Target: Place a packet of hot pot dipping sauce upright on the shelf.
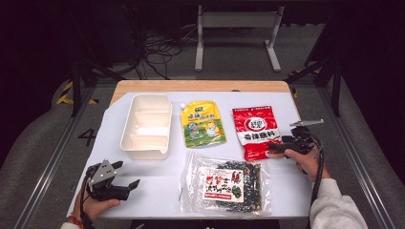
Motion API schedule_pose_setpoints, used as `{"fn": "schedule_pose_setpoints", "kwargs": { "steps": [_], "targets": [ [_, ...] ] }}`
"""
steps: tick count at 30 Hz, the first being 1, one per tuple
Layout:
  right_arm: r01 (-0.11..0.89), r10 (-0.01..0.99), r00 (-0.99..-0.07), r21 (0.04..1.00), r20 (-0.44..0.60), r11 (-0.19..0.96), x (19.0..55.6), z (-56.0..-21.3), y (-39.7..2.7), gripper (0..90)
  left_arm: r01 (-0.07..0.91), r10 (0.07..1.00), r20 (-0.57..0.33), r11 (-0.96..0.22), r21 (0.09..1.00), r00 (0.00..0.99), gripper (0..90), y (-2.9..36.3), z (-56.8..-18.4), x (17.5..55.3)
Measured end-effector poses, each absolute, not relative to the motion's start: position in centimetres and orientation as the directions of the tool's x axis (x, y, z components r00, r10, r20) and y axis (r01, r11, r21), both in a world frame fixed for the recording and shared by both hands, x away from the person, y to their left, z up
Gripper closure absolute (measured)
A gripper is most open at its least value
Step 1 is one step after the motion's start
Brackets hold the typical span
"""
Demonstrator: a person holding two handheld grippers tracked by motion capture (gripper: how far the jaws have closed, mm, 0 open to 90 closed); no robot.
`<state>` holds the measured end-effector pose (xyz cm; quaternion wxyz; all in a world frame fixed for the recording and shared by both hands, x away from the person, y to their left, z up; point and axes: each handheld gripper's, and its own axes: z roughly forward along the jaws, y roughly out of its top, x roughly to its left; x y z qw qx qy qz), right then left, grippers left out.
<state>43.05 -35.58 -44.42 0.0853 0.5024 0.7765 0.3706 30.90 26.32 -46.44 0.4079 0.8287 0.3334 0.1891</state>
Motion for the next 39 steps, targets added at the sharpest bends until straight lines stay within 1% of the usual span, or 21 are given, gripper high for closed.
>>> {"fn": "schedule_pose_setpoints", "kwargs": {
  "steps": [3, 5, 6, 7, 10, 11, 12, 13, 14, 15, 16, 17, 18, 19, 21, 25, 26, 30, 34, 36, 39],
  "targets": [
    [0.712, 0.841, -0.495, 0.656, 0.217, 0.250, 43.3, -44.5, -34.4, 9.4, 0.396, 0.701, 0.047, -0.455, 0.798, 0.711, 9.4, 26.1, -46.5, 30.9],
    [0.715, 0.843, -0.497, 0.648, 0.205, 0.264, 43.2, -44.4, -33.9, 13.6, 0.397, 0.698, 0.045, -0.458, 0.795, 0.715, 9.4, 26.0, -46.5, 30.9],
    [0.715, 0.843, -0.497, 0.648, 0.205, 0.264, 43.2, -44.4, -33.9, 13.6, 0.397, 0.698, 0.045, -0.458, 0.795, 0.715, 9.4, 26.0, -46.5, 30.9],
    [0.719, 0.840, -0.501, 0.640, 0.210, 0.269, 43.2, -44.3, -33.9, 16.2, 0.395, 0.698, 0.045, -0.456, 0.797, 0.715, 9.4, 26.0, -46.5, 30.9],
    [0.735, 0.841, -0.501, 0.615, 0.207, 0.286, 43.0, -43.9, -33.5, 29.1, 0.397, 0.700, 0.046, -0.457, 0.796, 0.713, 9.5, 26.1, -46.5, 30.9],
    [0.735, 0.841, -0.501, 0.615, 0.207, 0.286, 43.0, -43.9, -33.5, 29.1, 0.397, 0.700, 0.046, -0.457, 0.796, 0.713, 9.5, 26.1, -46.5, 30.9],
    [0.734, 0.838, -0.505, 0.614, 0.206, 0.290, 42.9, -43.8, -33.4, 32.5, 0.397, 0.699, 0.045, -0.457, 0.796, 0.714, 9.5, 26.1, -46.5, 30.9],
    [0.736, 0.840, -0.499, 0.615, 0.212, 0.282, 42.7, -43.8, -33.3, 38.7, 0.398, 0.700, 0.047, -0.458, 0.795, 0.713, 9.7, 26.1, -46.5, 30.9],
    [0.735, 0.840, -0.499, 0.618, 0.214, 0.279, 42.6, -43.7, -33.4, 41.8, 0.398, 0.700, 0.047, -0.458, 0.795, 0.713, 10.1, 26.1, -46.5, 30.9],
    [0.735, 0.840, -0.499, 0.618, 0.214, 0.279, 42.6, -43.7, -33.4, 41.8, 0.399, 0.704, 0.047, -0.455, 0.796, 0.709, 10.1, 26.1, -46.5, 30.9],
    [0.728, 0.841, -0.500, 0.627, 0.206, 0.279, 42.4, -43.6, -33.4, 47.6, 0.400, 0.704, 0.046, -0.454, 0.797, 0.708, 10.5, 26.1, -46.5, 30.9],
    [0.728, 0.841, -0.500, 0.627, 0.206, 0.279, 42.4, -43.6, -33.4, 47.6, 0.400, 0.704, 0.046, -0.454, 0.797, 0.708, 10.6, 26.1, -46.5, 30.9],
    [0.720, 0.840, -0.506, 0.633, 0.196, 0.286, 42.4, -43.5, -33.4, 50.1, 0.401, 0.708, 0.046, -0.451, 0.797, 0.705, 10.6, 26.1, -46.5, 30.9],
    [0.711, 0.840, -0.510, 0.640, 0.185, 0.291, 42.2, -43.4, -33.5, 55.5, 0.402, 0.708, 0.045, -0.451, 0.797, 0.705, 10.7, 26.1, -46.5, 30.9],
    [0.699, 0.835, -0.518, 0.655, 0.185, 0.288, 41.9, -43.2, -33.7, 61.8, 0.404, 0.711, 0.043, -0.447, 0.798, 0.702, 10.7, 26.2, -46.5, 30.9],
    [0.677, 0.823, -0.530, 0.687, 0.204, 0.266, 41.2, -43.3, -34.3, 65.8, 0.404, 0.710, 0.043, -0.448, 0.798, 0.703, 10.6, 26.2, -46.5, 30.9],
    [0.672, 0.821, -0.526, 0.701, 0.224, 0.239, 40.9, -43.4, -34.7, 67.3, 0.402, 0.709, 0.041, -0.445, 0.800, 0.704, 10.7, 26.2, -46.5, 30.9],
    [0.649, 0.823, -0.520, 0.733, 0.231, 0.205, 40.5, -43.3, -35.2, 68.2, 0.401, 0.710, 0.042, -0.446, 0.800, 0.703, 10.7, 26.2, -46.5, 30.9],
    [0.589, 0.825, -0.513, 0.796, 0.236, 0.139, 39.8, -42.6, -35.7, 69.6, 0.402, 0.710, 0.044, -0.448, 0.798, 0.703, 10.7, 26.2, -46.5, 30.9],
    [0.581, 0.828, -0.510, 0.804, 0.233, 0.131, 39.7, -42.5, -35.7, 69.7, 0.402, 0.708, 0.043, -0.448, 0.798, 0.705, 10.7, 26.2, -46.5, 30.9],
    [0.536, 0.831, -0.516, 0.835, 0.207, 0.125, 39.5, -42.2, -35.3, 69.9, 0.401, 0.709, 0.043, -0.446, 0.800, 0.704, 12.1, 26.2, -46.5, 30.9]
  ]
}}
